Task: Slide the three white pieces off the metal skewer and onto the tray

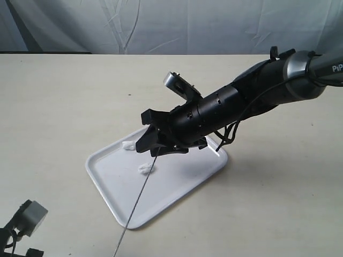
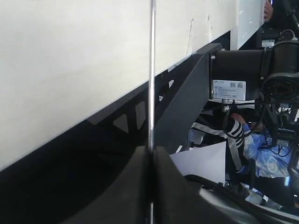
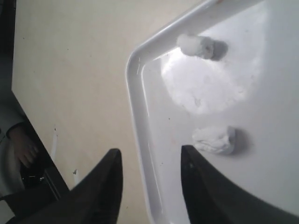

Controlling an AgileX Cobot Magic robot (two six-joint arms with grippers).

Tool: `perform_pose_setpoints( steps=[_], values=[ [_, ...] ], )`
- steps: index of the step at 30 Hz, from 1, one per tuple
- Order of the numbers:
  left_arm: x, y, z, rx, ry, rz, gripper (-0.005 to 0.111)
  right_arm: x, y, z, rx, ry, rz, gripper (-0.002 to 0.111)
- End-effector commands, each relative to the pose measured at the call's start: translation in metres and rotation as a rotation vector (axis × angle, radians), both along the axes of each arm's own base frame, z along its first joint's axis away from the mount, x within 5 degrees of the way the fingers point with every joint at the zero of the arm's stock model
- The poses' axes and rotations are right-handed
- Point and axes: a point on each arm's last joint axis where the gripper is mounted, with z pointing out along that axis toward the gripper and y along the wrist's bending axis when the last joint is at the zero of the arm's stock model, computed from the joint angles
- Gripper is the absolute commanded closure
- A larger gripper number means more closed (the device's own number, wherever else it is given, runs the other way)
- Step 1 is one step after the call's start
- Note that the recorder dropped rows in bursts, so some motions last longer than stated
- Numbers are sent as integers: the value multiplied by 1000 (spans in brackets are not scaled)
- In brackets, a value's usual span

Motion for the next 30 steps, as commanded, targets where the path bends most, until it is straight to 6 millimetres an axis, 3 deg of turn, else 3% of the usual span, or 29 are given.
perform_pose_setpoints(
  steps=[1, 8, 12, 17, 22, 30],
  values=[
    [-6, 1, -1, 13, 28, -57, 107, 4, -3, 0, -20, -27, -23, 69],
    [0, 2, -4, 42, 26, 17, 107, 15, -13, 6, -55, -126, -70, 69],
    [17, 8, -11, 193, -43, 108, 107, 21, -29, 51, -60, -315, -109, 69],
    [47, 4, 4, 260, -84, 142, 107, -14, -46, 125, -61, -520, 70, 69],
    [72, -4, -4, 333, -7, 75, 107, -57, -62, 191, 30, -660, 117, 69],
    [119, -17, -22, 394, 32, -12, 107, -141, -93, 264, 173, -833, 198, 69]
  ],
)
